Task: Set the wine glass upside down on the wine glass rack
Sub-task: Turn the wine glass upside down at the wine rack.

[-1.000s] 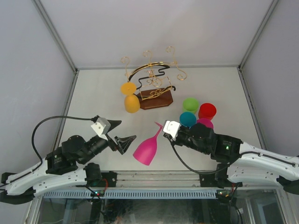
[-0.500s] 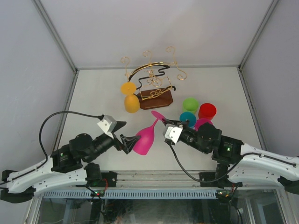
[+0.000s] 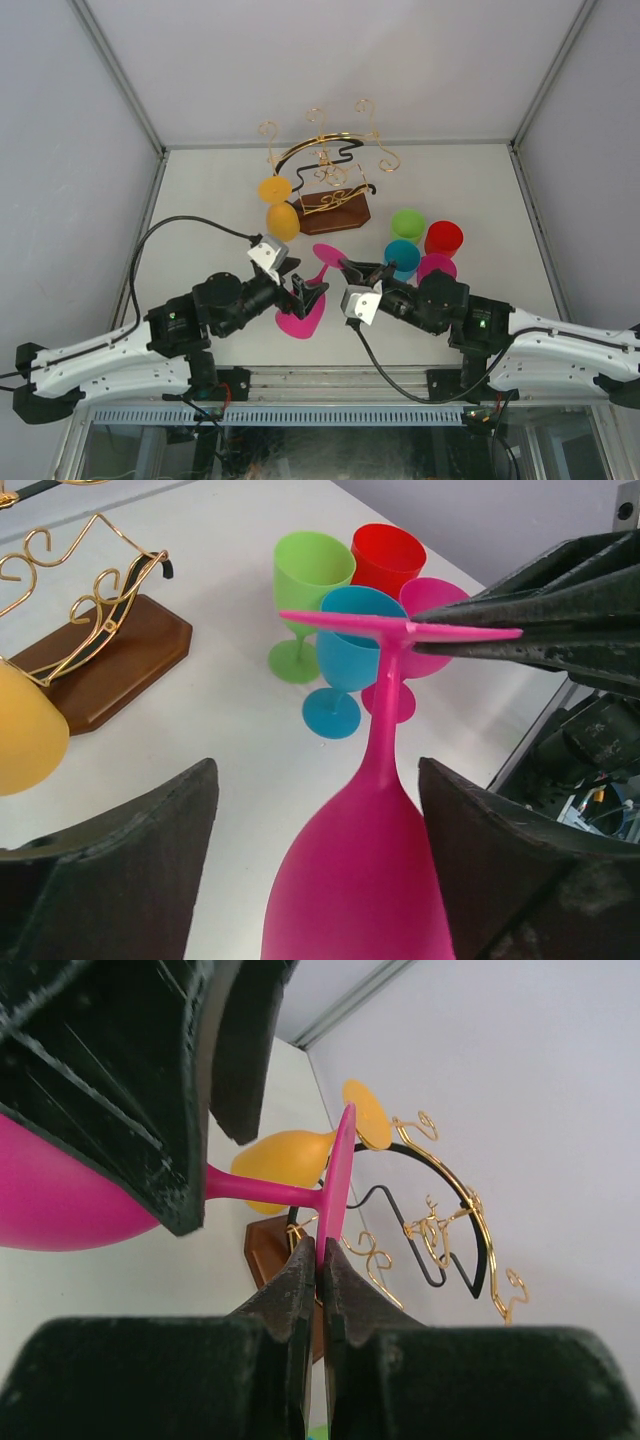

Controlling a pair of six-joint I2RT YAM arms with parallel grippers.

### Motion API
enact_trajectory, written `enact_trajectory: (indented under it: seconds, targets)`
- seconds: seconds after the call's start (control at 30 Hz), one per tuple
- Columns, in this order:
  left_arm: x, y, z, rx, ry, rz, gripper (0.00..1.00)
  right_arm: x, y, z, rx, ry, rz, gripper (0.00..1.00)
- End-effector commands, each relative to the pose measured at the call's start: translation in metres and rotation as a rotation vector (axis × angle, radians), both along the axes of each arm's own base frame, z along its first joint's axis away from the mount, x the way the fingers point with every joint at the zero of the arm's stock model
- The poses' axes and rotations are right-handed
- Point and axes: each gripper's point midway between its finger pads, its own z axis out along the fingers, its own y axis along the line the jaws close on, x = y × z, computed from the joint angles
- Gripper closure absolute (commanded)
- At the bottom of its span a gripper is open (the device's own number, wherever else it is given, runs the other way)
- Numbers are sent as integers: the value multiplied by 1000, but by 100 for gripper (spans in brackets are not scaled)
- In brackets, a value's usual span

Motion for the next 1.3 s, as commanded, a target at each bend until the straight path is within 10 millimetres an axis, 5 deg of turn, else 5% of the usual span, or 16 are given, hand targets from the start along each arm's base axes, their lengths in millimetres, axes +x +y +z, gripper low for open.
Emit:
enact_trajectory:
  seconds: [0.0, 0.63, 0.97, 1.13, 1.27]
  targets:
    - [0, -13, 42, -118, -35, -19, 20, -11, 6, 24, 93, -35, 47, 100]
    - [-3, -16, 39, -150, -45, -42, 90, -10, 5, 27, 150, 17, 0, 100]
    - [-5, -17, 28, -155, -48, -59, 100, -14, 4, 28, 173, 50, 13, 99]
    - [-9, -17, 12, -160, -61, -82, 100, -23, 2, 24, 180, 110, 58, 78]
    - [-10, -10, -7, -188, -62, -74, 100, -36, 0, -2, 109, 206, 100, 71]
